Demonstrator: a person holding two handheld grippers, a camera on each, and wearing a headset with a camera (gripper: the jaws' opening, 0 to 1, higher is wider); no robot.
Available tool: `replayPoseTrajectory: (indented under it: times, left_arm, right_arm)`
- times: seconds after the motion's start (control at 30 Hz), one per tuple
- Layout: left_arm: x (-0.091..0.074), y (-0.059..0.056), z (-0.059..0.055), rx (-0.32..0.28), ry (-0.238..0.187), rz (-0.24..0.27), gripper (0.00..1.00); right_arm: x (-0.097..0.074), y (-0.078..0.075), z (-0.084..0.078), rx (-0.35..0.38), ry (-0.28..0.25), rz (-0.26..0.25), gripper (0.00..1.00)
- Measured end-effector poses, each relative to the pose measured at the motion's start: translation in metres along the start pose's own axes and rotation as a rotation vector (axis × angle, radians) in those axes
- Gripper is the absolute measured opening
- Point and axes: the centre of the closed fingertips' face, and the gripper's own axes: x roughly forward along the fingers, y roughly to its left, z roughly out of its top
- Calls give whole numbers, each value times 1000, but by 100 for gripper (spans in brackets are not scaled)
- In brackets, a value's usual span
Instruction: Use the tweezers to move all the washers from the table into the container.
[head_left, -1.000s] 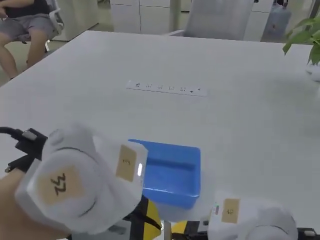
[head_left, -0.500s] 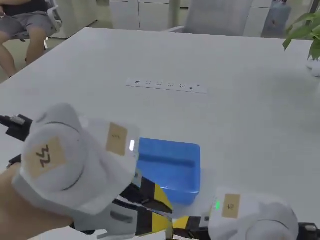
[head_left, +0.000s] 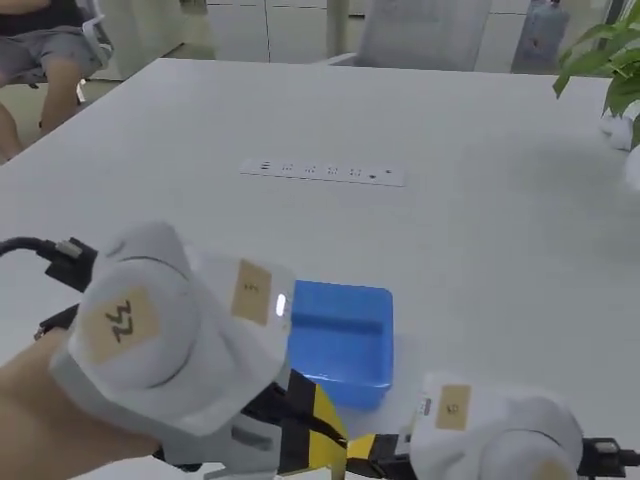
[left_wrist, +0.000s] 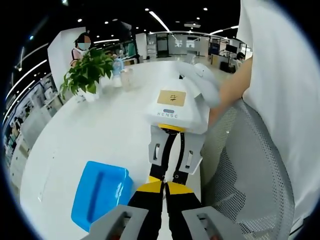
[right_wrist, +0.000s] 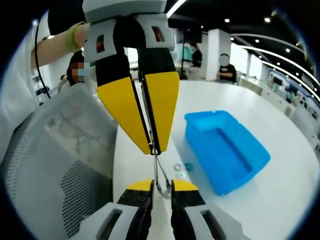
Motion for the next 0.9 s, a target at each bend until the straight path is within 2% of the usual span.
replayPoseTrajectory:
  times: [0.17, 0.27, 0.4, 0.47, 0.53, 0.6, 0.73, 0.77, 0.8, 0.83, 0.87, 0.9]
  left_arm:
    - [1, -3, -1, -10, -4, -10, 0]
    - [2, -2, -3, -13, 2, -19, 0]
    - [3, -1, -2, -19, 0, -20, 0]
    - [3, -1, 0, -39, -18, -20, 8]
    - [1, 1, 7, -94, -71, 2, 15]
    - [-2, 3, 10, -121, -111, 32, 18]
    - [-16, 8, 14, -268, -249, 118, 24]
    - [-23, 11, 13, -315, -296, 159, 28]
    - [-29, 13, 10, -349, -319, 189, 32]
    - [-37, 17, 5, -391, -347, 241, 36]
    - [-43, 19, 0, -417, -356, 282, 39]
    - [-52, 22, -9, -450, -362, 344, 43]
  right_arm:
    - [-1, 0, 8, 8, -44, 9, 13]
    - [0, 2, 8, 2, -40, 17, 7]
    - [-1, 0, 6, 14, -39, 12, 6]
    - [-2, -5, 4, 36, -40, -2, 5]
    - [-4, -7, 2, 96, -47, 0, 4]
    - [-4, -9, 1, 110, -48, 1, 4]
    - [-3, -8, 2, 112, -49, -3, 4]
    - [-3, -8, 2, 116, -51, -6, 4]
    - [-3, -8, 3, 119, -53, -7, 4]
    - [-3, -9, 3, 131, -56, -8, 4]
    - [-3, -9, 3, 138, -56, -11, 4]
    - [-3, -10, 3, 146, -59, -9, 4]
